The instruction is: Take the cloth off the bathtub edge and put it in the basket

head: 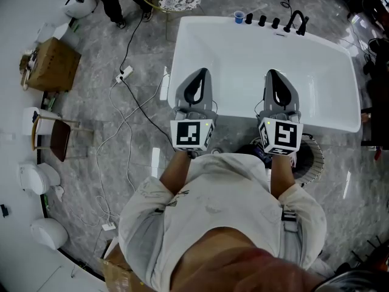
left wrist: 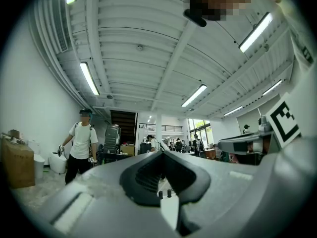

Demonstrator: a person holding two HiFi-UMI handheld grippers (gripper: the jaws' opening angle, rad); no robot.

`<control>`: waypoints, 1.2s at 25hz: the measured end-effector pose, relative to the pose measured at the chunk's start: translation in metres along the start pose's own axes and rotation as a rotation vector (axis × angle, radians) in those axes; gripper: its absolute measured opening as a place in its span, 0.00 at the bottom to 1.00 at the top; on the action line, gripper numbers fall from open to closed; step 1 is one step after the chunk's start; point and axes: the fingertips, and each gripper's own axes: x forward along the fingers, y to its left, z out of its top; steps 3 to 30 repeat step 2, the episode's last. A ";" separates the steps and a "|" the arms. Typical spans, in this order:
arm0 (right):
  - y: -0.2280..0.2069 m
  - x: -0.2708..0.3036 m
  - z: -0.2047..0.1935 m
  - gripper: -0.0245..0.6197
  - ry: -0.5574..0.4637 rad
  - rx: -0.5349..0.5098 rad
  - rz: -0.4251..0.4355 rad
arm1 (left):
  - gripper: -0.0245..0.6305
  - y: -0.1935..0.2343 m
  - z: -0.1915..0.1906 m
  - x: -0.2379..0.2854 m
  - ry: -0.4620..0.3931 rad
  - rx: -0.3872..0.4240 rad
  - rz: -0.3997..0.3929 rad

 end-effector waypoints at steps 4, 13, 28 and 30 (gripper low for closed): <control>0.000 -0.001 0.000 0.04 -0.001 -0.006 -0.006 | 0.04 0.001 0.001 -0.001 -0.001 0.001 0.004; 0.000 -0.001 0.000 0.04 -0.001 -0.006 -0.006 | 0.04 0.001 0.001 -0.001 -0.001 0.001 0.004; 0.000 -0.001 0.000 0.04 -0.001 -0.006 -0.006 | 0.04 0.001 0.001 -0.001 -0.001 0.001 0.004; 0.000 -0.001 0.000 0.04 -0.001 -0.006 -0.006 | 0.04 0.001 0.001 -0.001 -0.001 0.001 0.004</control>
